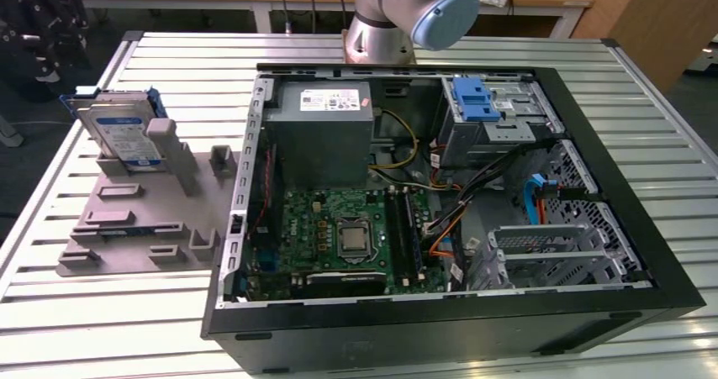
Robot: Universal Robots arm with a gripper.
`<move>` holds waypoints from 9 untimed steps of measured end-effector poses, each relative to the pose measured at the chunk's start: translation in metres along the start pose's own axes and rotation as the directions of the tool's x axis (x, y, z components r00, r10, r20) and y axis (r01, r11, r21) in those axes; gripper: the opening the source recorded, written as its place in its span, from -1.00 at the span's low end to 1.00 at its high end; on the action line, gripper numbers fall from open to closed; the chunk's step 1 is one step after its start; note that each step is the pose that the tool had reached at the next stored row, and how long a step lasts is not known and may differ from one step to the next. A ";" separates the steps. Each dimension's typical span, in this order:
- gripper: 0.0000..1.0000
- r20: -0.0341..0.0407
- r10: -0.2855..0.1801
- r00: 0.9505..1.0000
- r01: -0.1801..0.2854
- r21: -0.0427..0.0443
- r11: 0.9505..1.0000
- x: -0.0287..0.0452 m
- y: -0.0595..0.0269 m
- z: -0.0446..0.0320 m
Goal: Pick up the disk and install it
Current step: 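Pick up the disk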
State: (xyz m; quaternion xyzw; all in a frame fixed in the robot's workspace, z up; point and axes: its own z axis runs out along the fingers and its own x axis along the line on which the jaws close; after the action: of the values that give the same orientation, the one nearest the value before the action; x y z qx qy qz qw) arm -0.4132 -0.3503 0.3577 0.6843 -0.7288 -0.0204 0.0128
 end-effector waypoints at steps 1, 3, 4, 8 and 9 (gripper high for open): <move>0.06 0.001 -0.005 1.000 0.005 0.000 1.000 0.0002 0.0005 0.0011; 0.06 0.005 -0.007 1.000 0.007 0.000 1.000 0.0004 0.0022 0.0041; 0.06 0.005 -0.008 1.000 0.008 0.000 1.000 0.0003 0.0031 0.0060; 0.06 0.005 -0.007 1.000 0.007 -0.001 1.000 -0.0017 0.0042 0.0120; 0.06 0.005 -0.007 1.000 0.007 -0.001 1.000 -0.0028 0.0043 0.0126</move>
State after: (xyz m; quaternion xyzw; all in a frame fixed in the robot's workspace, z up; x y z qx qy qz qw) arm -0.4179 -0.3472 0.3454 0.6870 -0.7262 -0.0222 0.0112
